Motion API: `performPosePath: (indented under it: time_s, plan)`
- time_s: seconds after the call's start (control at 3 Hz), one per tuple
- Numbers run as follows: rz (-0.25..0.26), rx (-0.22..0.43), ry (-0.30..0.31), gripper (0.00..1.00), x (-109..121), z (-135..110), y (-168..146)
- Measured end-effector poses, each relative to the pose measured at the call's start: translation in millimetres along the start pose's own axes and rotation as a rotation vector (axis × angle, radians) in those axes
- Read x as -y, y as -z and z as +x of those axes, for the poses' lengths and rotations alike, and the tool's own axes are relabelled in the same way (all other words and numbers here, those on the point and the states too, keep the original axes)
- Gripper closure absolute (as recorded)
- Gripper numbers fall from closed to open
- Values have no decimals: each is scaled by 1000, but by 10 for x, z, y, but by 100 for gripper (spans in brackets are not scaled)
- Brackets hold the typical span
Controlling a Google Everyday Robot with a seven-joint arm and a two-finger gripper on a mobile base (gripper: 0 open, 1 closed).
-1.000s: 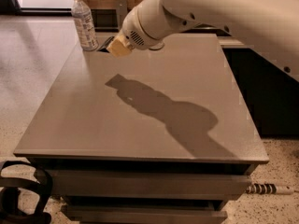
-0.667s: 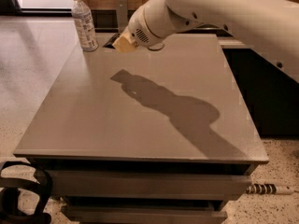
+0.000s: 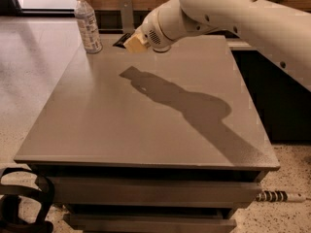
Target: Move rxbar chocolate near blue plastic bottle
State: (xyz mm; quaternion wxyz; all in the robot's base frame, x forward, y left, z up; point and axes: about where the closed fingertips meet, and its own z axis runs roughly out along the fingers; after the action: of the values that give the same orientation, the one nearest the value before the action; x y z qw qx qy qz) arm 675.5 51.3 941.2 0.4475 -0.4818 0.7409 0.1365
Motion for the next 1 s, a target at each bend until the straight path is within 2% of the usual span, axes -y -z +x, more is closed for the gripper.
performPosePath:
  time_s: [0.33,0.67,1.0]
  plan:
    - [-9,56,-13,100,13,59,-180]
    - [-9,56,-13,100,13,59,-180]
    - [-8,26,-26,100,47,64,-373]
